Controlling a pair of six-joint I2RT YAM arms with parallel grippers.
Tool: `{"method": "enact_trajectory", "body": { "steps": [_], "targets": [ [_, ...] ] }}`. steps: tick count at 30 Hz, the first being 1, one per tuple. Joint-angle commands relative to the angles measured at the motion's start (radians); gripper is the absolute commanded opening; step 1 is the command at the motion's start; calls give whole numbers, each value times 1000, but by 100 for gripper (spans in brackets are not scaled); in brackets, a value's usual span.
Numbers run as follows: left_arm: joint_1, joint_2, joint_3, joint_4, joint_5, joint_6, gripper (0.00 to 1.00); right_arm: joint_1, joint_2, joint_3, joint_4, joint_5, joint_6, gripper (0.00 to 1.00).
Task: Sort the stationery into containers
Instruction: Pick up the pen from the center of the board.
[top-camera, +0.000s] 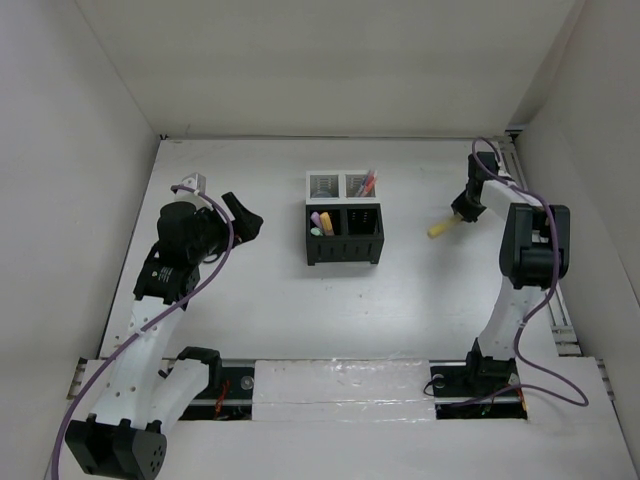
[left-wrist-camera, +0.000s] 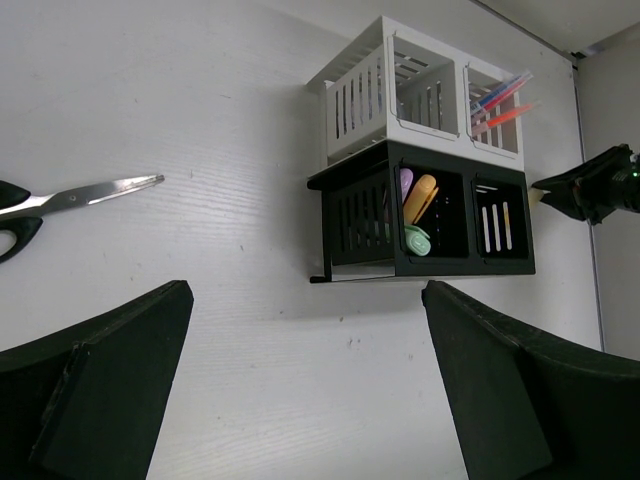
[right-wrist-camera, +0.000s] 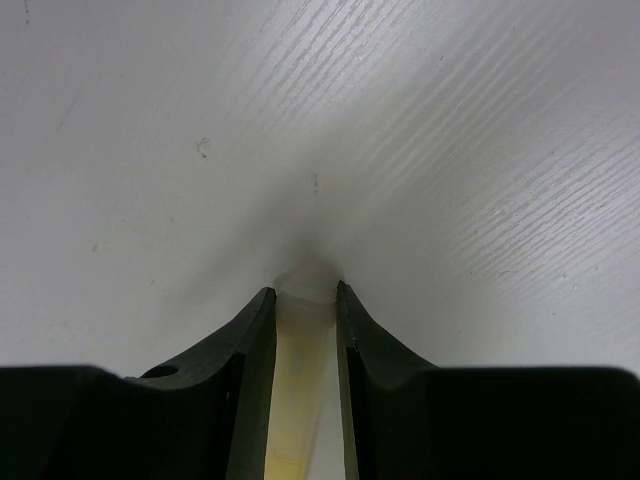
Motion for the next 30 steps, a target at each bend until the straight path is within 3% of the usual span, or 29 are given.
{"method": "enact_trajectory", "body": {
  "steps": [1,14,25,30],
  "targets": [
    [1,-20,-2,21,-3,15,100,10,-21,-62,5,-42,-5,0],
    [1,-20,-2,21,6,15,100,-10,-174,-196,165,-206,-14,0],
    [1,-20,-2,39,25,15,100,-28,-344,-225,197,-330,-23,0],
    [1,-31,-16,125,220,35,100,-37,-437,-259,232,-393,15,0]
  ]
}}
